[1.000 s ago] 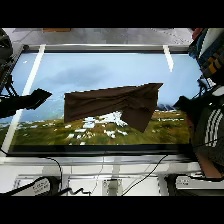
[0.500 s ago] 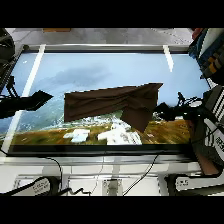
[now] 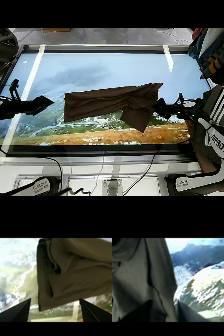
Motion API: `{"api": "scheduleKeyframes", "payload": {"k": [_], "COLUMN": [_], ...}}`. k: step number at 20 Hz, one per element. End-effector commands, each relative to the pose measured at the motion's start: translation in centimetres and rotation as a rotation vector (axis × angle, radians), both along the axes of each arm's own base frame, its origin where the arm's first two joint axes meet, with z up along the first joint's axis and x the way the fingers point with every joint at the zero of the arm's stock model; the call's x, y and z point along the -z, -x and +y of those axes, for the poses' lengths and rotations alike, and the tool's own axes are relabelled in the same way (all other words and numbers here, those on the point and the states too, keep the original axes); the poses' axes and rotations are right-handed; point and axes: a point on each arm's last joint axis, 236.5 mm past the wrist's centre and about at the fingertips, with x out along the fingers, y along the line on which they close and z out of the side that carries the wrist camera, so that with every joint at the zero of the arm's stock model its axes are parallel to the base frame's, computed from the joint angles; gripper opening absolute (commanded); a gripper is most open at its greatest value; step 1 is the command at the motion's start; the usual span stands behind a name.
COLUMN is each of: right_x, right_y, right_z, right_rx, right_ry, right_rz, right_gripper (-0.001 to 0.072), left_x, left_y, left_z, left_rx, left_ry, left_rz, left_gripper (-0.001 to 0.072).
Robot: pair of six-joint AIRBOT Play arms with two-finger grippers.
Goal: Fold the clothes and pants, and hang the long-sleeved shirts on hangers.
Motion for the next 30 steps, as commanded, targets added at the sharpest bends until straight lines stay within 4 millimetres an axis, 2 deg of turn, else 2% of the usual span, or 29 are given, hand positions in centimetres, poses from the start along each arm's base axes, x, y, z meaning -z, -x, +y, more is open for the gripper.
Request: {"api": "scheduleKeyframes", "payload": {"k": [1, 2, 3, 5, 8, 12, 14, 19, 21, 23, 25, 28, 30], "right_x": [0.4, 0.4, 0.4, 0.4, 0.4, 0.4, 0.4, 0.3, 0.2, 0.1, 0.2, 0.2, 0.2], "right_y": [-0.4, -0.4, -0.3, -0.4, -0.4, -0.4, -0.4, -0.1, -0.1, -0.1, 0.0, 0.1, 0.1], "right_z": [-0.4, -0.4, -0.4, -0.4, -0.4, -0.4, -0.4, -0.1, 0.1, 0.1, 0.1, 0.1, 0.1], "right_rx": [0.031, 0.03, 0.03, 0.029, 0.029, 0.029, 0.029, 0.017, 0.006, 0.003, -0.003, -0.003, -0.004], "right_ry": [0.009, 0.008, 0.008, 0.01, 0.011, 0.011, 0.01, 0.001, -0.006, -0.005, -0.001, -0.001, 0.0], "right_rz": [0.0, 0.0, 0.001, 0.0, -0.001, -0.001, -0.001, 0.007, 0.009, 0.008, 0.011, 0.011, 0.011], "right_gripper": [0.0259, 0.0257, 0.0214, 0.0015, 0.0016, 0.0016, 0.0016, 0.0016, 0.0016, 0.0016, 0.0016, 0.0016, 0.0016], "left_x": [2.3, 3.2, 4.3, 6.0, 7.3, 8.0, 8.5, 8.4, 8.5, 9.6, 11.1, 12.7, 12.8], "left_y": [2.7, 3.4, 4.3, 5.8, 7.2, 7.8, 6.9, 2.5, 1.5, 1.6, 2.3, 2.9, 3.0], "left_z": [-0.6, -1.0, -1.5, -2.2, -3.1, -3.5, -3.3, -3.4, -3.7, -3.8, -4.2, -4.7, -4.7], "left_rx": [0.025, 0.029, 0.029, 0.026, 0.028, 0.04, 0.022, -0.021, -0.037, -0.065, -0.053, -0.037, -0.037], "left_ry": [0.008, 0.019, 0.035, 0.057, 0.085, 0.08, 0.041, -0.095, -0.12, -0.099, -0.08, -0.065, -0.064], "left_rz": [0.113, 0.138, 0.169, 0.218, 0.262, 0.273, 0.243, 0.09, 0.061, 0.099, 0.152, 0.201, 0.205], "left_gripper": [0.0688, 0.0687, 0.0688, 0.0688, 0.0687, 0.0687, 0.0687, 0.0686, 0.0686, 0.0672, 0.0599, 0.059, 0.059]}}
